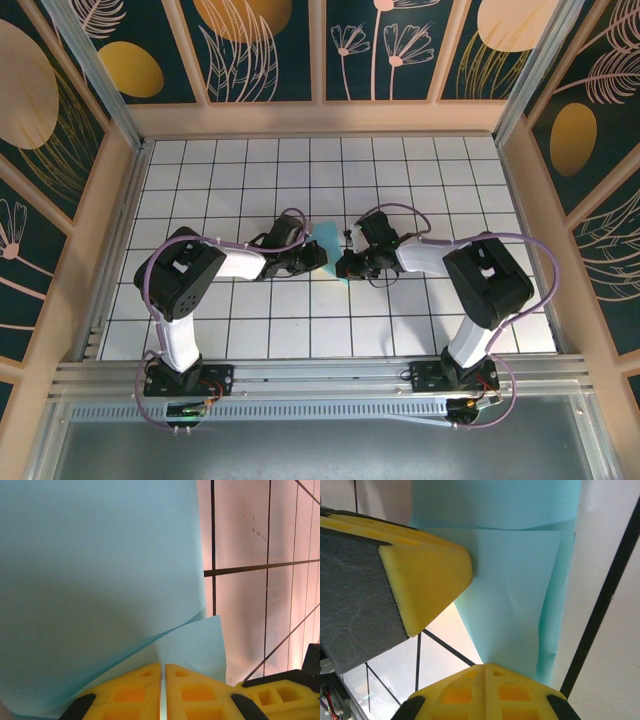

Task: Fold a paper plane with a square sheet of paper (fold left side to right side)
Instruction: Third fold the triangle at the center of the table.

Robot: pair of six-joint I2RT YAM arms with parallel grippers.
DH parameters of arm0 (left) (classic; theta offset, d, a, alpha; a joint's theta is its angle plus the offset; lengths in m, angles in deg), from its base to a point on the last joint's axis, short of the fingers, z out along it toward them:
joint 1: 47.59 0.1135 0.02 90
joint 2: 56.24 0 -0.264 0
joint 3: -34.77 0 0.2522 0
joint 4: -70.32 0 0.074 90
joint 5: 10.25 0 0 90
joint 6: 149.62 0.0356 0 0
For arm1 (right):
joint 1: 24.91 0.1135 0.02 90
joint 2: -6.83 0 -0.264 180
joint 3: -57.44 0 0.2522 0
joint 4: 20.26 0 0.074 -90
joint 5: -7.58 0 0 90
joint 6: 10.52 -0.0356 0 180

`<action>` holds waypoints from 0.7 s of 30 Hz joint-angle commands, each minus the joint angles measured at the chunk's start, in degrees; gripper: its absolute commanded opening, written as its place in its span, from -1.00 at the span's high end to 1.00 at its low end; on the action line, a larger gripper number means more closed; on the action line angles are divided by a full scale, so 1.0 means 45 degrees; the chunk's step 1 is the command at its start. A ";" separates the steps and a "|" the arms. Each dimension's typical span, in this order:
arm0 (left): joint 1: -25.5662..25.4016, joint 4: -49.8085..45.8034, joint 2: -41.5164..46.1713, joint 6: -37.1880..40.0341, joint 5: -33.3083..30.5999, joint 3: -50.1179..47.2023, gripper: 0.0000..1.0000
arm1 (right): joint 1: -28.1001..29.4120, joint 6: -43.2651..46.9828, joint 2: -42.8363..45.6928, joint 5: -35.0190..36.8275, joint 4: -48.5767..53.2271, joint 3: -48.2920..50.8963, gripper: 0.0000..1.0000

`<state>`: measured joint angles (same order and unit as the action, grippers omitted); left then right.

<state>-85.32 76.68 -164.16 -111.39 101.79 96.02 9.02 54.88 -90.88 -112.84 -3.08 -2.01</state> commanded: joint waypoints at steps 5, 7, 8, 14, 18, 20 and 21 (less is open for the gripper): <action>-0.0039 -0.1523 -0.0745 0.0100 -0.0582 -0.0257 0.79 | 0.0149 -0.0081 -0.0285 0.0586 0.0433 -0.0081 1.00; -0.0040 -0.1522 -0.0752 0.0107 -0.0581 -0.0259 0.78 | 0.0160 -0.0071 -0.0332 0.0587 0.0507 -0.0096 1.00; -0.0049 -0.1540 -0.0759 0.0126 -0.0580 -0.0259 0.78 | 0.0179 -0.0061 -0.0351 0.0586 0.0521 -0.0118 1.00; -0.0048 -0.1580 -0.0759 0.0151 -0.0621 -0.0234 0.78 | 0.0234 -0.0022 -0.0493 0.0764 0.0863 -0.0146 1.00; -0.0049 -0.1648 -0.0754 0.0166 -0.0677 -0.0220 0.78 | 0.0260 -0.0031 -0.0473 0.0948 0.1122 -0.0139 1.00; -0.0051 -0.1725 -0.0757 0.0180 -0.0726 -0.0181 0.79 | 0.0283 -0.0004 -0.0417 0.1005 0.1319 -0.0115 1.00; -0.0049 -0.1756 -0.0768 0.0192 -0.0756 -0.0181 0.79 | 0.0280 0.0014 -0.0349 0.1067 0.1439 -0.0091 1.00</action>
<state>-85.32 76.35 -164.20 -111.39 101.77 96.20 9.70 54.92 -91.76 -110.61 -2.18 -2.18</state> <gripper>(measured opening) 0.107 0.049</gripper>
